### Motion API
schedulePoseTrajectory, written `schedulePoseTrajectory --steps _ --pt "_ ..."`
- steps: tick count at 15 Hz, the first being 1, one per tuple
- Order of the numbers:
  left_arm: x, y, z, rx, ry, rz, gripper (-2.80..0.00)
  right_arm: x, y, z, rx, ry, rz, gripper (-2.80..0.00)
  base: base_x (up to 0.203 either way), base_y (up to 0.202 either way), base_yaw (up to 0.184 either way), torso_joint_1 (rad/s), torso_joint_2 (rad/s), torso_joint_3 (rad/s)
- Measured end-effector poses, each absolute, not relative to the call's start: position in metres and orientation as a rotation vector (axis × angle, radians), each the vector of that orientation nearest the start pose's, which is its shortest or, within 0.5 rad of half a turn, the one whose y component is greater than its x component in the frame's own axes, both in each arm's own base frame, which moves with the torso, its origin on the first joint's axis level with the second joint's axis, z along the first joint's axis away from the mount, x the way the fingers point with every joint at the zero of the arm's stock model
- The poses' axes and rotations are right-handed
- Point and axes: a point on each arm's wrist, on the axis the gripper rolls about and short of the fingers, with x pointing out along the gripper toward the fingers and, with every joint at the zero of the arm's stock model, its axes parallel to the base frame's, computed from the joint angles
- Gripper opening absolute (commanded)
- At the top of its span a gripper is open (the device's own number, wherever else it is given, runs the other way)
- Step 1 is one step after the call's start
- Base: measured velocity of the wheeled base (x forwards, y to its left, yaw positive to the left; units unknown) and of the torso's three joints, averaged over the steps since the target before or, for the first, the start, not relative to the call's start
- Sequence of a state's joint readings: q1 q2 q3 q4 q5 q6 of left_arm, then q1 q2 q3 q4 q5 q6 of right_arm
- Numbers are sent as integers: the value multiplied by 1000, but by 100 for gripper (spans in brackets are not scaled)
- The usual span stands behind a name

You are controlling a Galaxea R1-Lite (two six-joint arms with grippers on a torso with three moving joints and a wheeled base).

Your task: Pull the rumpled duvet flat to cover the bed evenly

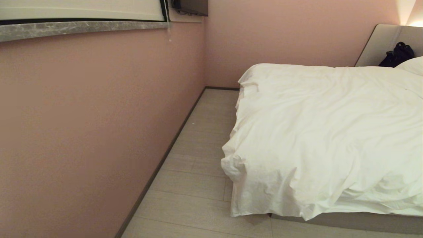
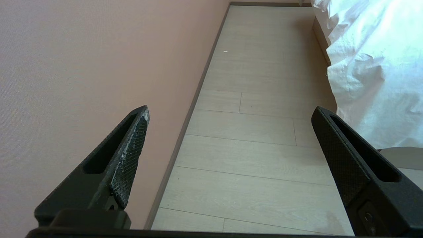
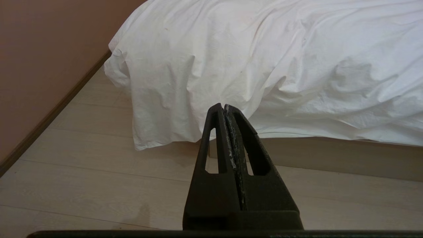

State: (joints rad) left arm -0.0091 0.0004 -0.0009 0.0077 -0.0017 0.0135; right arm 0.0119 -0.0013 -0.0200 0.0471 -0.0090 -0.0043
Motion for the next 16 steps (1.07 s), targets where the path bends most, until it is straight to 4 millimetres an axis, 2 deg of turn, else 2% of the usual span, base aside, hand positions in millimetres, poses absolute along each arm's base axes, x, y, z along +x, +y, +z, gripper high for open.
schedulePoseTrajectory --steps 16 --pt "-23 0 75 14 7 -11 0 -24 0 76 -4 27 3 -280 0 0 0 0 0 0"
